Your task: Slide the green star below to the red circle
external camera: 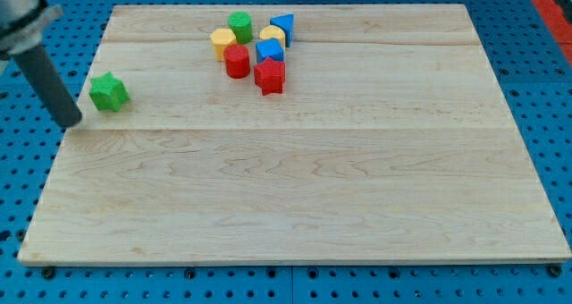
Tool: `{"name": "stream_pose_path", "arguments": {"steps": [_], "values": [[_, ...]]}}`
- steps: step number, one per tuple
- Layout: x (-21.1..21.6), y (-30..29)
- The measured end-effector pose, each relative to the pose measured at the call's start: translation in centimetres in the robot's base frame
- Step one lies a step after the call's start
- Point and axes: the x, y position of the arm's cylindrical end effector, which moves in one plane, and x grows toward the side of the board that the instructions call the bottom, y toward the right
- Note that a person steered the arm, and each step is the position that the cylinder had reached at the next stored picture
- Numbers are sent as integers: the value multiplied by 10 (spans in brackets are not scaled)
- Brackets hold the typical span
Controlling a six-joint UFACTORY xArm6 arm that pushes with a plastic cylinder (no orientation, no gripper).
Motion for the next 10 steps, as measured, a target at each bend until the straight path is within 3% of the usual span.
{"name": "stream_pose_path", "arguments": {"steps": [1, 2, 3, 4, 6, 8, 10], "values": [[-61, 45], [-44, 110], [-11, 42], [31, 46], [-19, 137], [-14, 187], [23, 227]]}}
